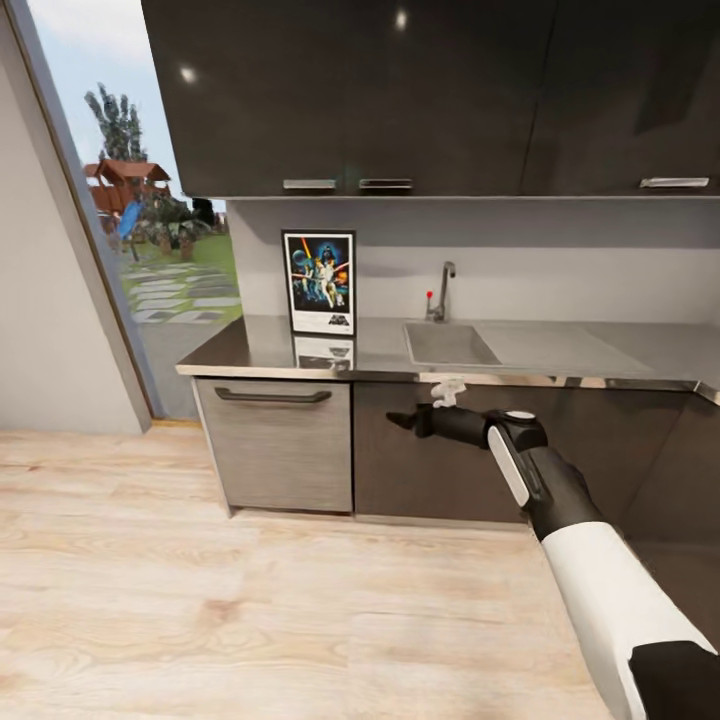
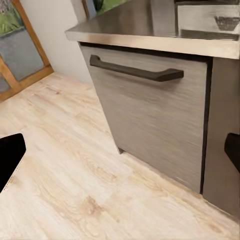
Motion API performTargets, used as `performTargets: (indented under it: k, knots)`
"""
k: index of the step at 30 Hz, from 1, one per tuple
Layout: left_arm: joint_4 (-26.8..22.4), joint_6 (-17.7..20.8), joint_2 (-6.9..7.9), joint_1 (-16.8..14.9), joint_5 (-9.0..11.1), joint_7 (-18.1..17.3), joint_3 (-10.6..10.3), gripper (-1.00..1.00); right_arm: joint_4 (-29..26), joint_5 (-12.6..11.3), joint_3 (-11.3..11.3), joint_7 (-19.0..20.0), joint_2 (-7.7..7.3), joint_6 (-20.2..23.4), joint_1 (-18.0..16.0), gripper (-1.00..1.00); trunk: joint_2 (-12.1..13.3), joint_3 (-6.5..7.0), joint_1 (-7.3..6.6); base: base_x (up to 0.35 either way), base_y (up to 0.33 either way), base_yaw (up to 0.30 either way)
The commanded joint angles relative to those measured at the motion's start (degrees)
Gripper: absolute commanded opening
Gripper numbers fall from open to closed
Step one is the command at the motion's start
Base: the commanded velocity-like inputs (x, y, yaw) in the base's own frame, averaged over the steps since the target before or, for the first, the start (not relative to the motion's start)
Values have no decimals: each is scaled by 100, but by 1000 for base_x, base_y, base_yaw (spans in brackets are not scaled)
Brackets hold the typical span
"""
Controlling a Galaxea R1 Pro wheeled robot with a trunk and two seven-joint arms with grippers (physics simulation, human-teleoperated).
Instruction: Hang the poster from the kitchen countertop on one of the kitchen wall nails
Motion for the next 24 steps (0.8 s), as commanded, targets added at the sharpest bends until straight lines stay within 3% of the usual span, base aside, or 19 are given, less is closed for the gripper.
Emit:
performTargets:
  k: [1, 7, 14, 24]
  knots:
    - [-4, 12, 12, 0, 57, -44, 11, 100, 41, -59, 13, 167, -8, 96, -120, 100, -2, -5, 3, 278, -201, 0]
    - [-4, 12, 44, 0, 57, -51, 14, 100, 163, -44, 11, 655, -29, 172, -309, 100, -2, -5, 3, 308, -109, 0]
    - [-4, 12, 61, 0, 57, -52, 14, 100, 262, -79, 9, 719, -32, 180, -331, 100, -2, -5, 3, 329, 53, 0]
    - [-4, 12, 174, 0, 63, -62, 15, 100, 227, -89, 7, 737, -25, 189, -419, 100, -2, -5, 3, 288, 198, 0]
